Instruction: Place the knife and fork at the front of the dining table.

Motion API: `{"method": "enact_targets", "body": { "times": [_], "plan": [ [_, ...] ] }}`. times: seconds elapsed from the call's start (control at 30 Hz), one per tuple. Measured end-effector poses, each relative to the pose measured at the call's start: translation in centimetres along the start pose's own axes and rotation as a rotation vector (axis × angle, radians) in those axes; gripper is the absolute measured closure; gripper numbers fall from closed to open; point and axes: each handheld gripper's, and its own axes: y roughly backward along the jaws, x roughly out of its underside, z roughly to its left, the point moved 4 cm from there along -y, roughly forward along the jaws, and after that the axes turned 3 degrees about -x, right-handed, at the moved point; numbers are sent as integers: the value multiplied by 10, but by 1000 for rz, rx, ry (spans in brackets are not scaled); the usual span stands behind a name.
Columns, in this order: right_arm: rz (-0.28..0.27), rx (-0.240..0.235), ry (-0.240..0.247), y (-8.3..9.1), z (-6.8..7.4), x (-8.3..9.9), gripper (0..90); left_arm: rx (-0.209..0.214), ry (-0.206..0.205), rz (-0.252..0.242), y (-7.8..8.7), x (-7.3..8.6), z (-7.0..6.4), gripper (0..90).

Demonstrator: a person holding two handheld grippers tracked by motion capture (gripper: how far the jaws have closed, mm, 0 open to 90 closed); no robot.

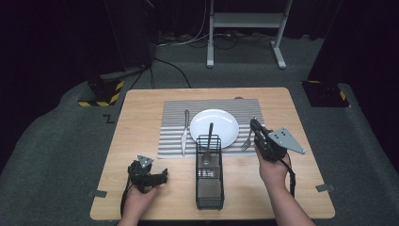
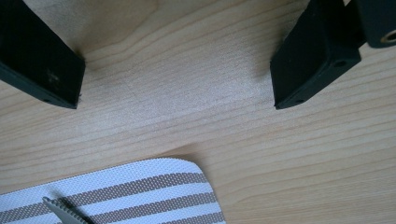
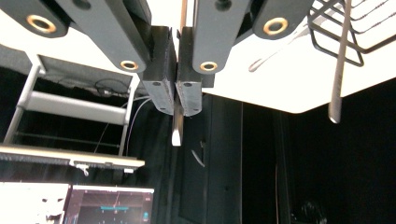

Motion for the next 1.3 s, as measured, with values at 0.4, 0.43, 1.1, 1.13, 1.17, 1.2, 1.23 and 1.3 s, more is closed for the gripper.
{"method": "enact_targets", "body": {
  "times": [0.4,0.43,1.1,1.13,1.17,1.2,1.23,1.3],
  "plan": [
    [71,26,-24,-16,-13,24,866,0,1,0,0,0,0,32],
    [71,27,-29,-17,-15,25,866,0,0,0,0,0,0,32],
    [97,49,-73,-44,-27,32,865,-1,0,-1,0,0,0,33],
    [101,53,-83,-46,-29,32,864,1,1,-2,0,0,0,33],
    [106,56,-95,-49,-31,32,864,1,0,-2,0,0,0,33],
    [106,56,-95,-49,-31,32,864,1,0,-2,0,0,0,33],
    [120,59,-114,-57,-37,33,863,2,0,-2,0,0,0,33],
    [129,63,-129,-63,-41,34,862,2,-1,-2,0,0,0,33]
  ]
}}
